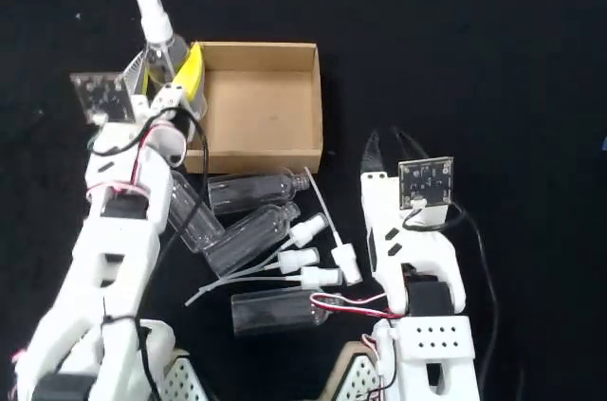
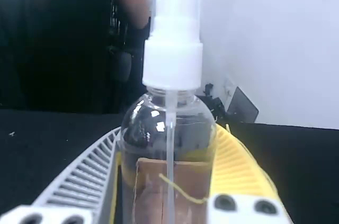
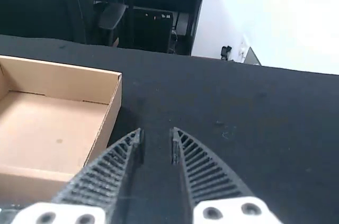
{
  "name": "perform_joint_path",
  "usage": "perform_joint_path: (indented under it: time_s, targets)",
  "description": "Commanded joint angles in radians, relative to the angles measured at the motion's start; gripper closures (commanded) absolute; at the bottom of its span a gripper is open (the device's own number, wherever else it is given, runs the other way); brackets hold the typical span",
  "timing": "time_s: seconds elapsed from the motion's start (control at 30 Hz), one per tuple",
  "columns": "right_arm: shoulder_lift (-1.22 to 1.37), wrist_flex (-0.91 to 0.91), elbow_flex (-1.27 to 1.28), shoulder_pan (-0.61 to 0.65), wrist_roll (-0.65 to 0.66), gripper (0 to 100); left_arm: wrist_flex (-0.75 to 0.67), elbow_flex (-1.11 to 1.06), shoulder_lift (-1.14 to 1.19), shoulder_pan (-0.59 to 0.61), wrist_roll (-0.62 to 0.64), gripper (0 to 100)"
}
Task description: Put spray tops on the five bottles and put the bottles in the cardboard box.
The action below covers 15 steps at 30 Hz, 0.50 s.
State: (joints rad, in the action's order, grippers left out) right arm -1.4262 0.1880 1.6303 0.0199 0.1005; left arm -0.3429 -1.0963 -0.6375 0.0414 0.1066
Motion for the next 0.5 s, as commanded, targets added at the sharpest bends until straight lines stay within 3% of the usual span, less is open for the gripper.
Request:
perform_joint_path:
  time_s: [0.0, 0.17, 0.47]
  targets:
    - [-0.024, -0.029, -0.008, -0.017, -0.029, 93.5, -0.009, 0.170, 0.132, 0.002, -0.002, 97]
    - [-0.019, 0.009, -0.050, -0.017, -0.169, 93.4, -0.222, 0.182, 0.242, -0.001, -0.002, 97]
    - [0.297, -0.021, -0.213, -0.006, -0.183, 92.9, -0.454, 0.189, 0.471, -0.071, -0.003, 97]
